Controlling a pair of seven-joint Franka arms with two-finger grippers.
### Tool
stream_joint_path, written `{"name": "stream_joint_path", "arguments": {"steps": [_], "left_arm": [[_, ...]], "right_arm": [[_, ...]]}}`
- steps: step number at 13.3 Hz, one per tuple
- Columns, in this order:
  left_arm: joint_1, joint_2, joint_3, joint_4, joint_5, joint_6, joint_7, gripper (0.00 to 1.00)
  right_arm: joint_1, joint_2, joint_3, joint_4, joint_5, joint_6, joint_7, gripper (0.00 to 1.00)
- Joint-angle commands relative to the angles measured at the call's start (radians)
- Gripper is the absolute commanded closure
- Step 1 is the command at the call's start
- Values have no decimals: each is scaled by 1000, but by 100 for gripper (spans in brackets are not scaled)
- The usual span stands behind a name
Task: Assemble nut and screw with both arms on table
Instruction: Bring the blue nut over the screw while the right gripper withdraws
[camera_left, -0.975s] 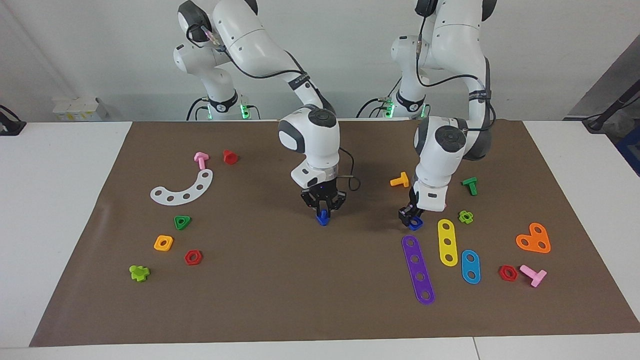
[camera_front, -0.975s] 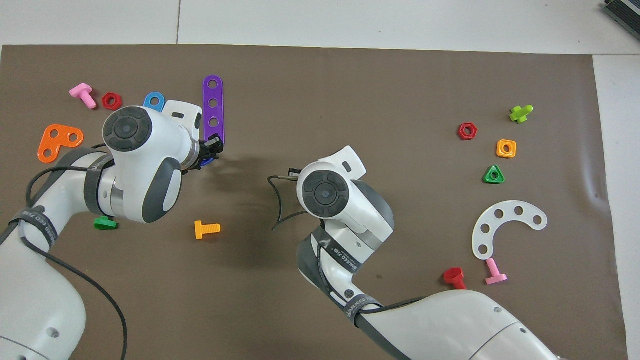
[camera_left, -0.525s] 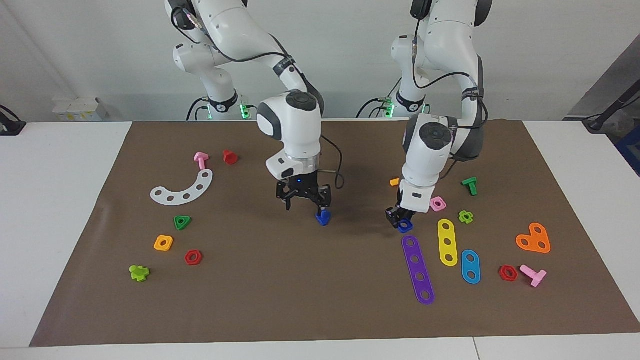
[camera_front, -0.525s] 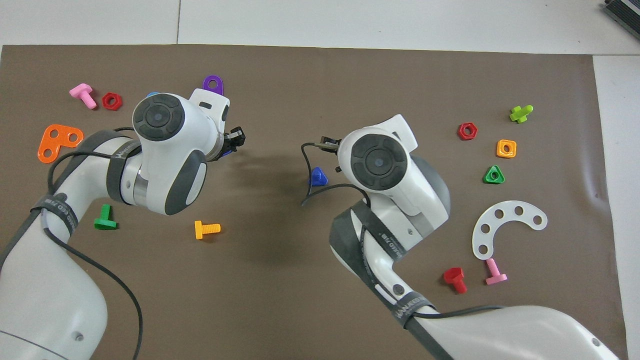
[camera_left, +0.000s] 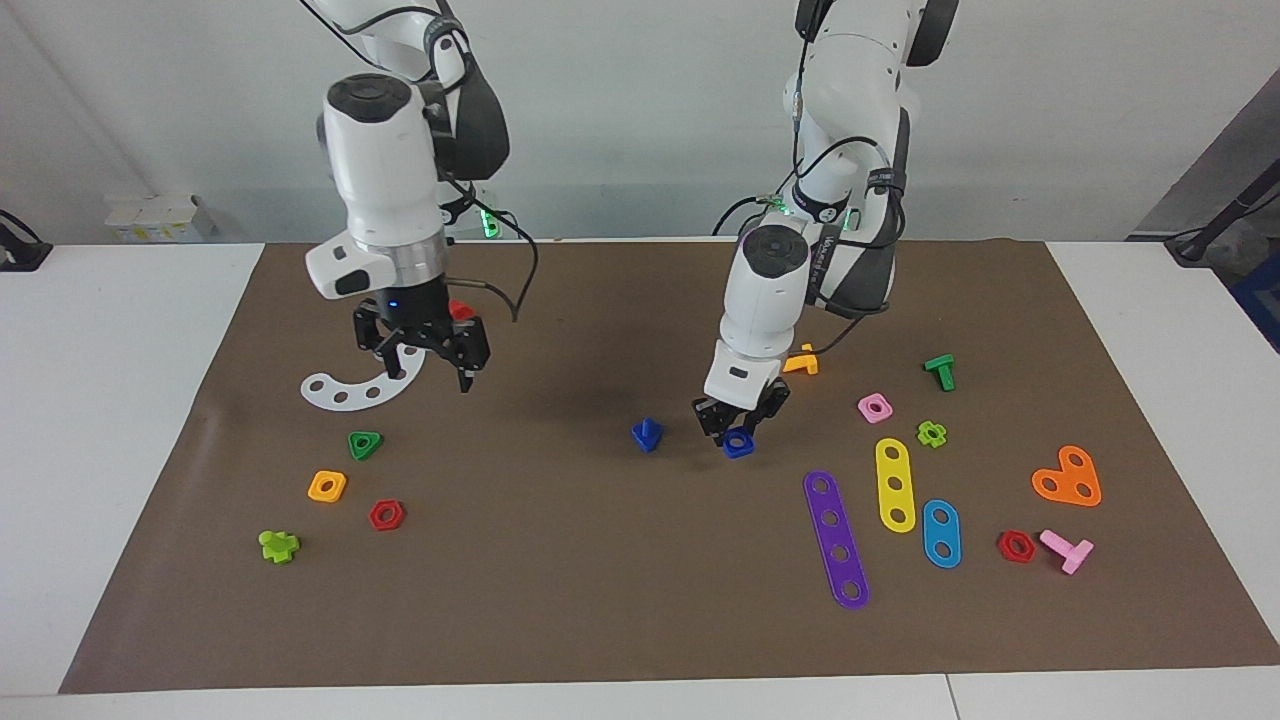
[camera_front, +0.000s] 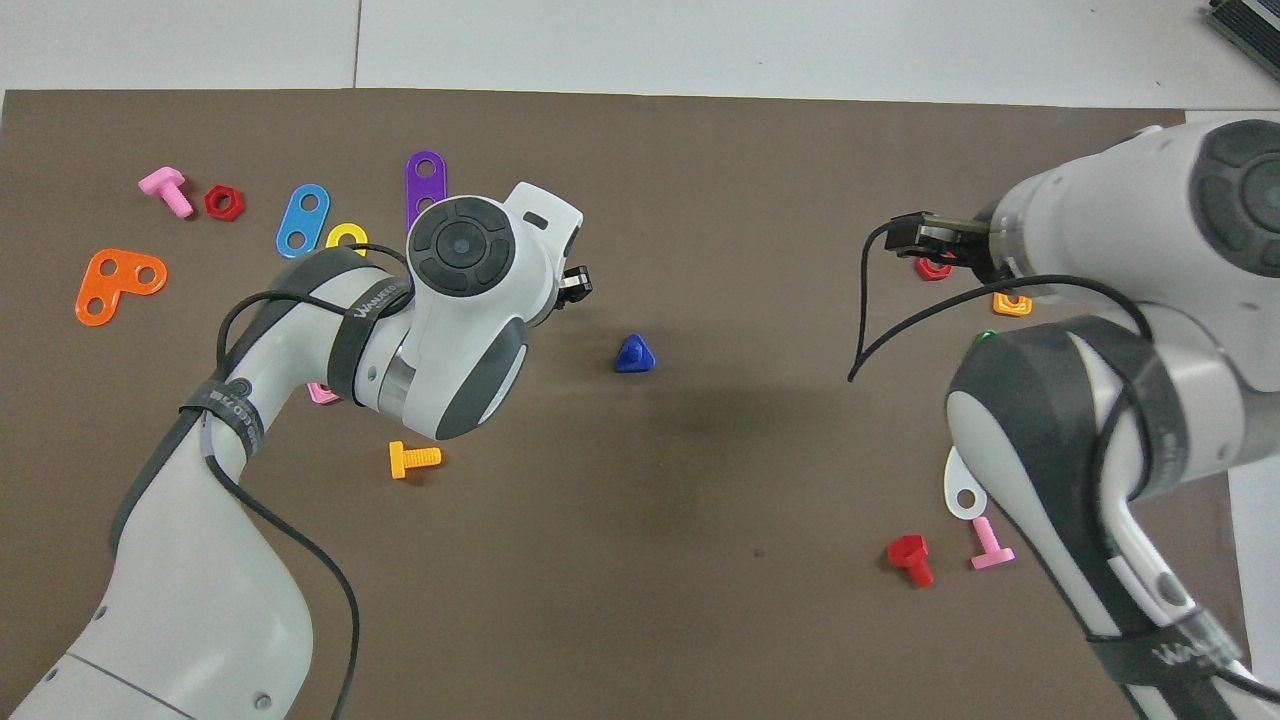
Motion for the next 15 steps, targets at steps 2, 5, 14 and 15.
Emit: {"name": "stream_joint_path", "arguments": {"steps": [2, 5, 14, 15], "left_arm": [[-8, 68, -52, 106, 25, -74, 9, 76], [-8, 91, -88, 140, 16, -109, 9, 76], [-14, 102, -142, 140, -19, -135, 7, 76], [-14, 104, -143, 140, -22, -135, 7, 76]], "right_arm": [[-64, -115, 2, -6, 52, -146, -45, 0], [-101, -155, 0, 37, 63, -272, -47, 0], [-144, -152, -104, 97, 106, -441, -306, 0], [-95, -150, -145, 98, 98, -441, -306, 0]]}}
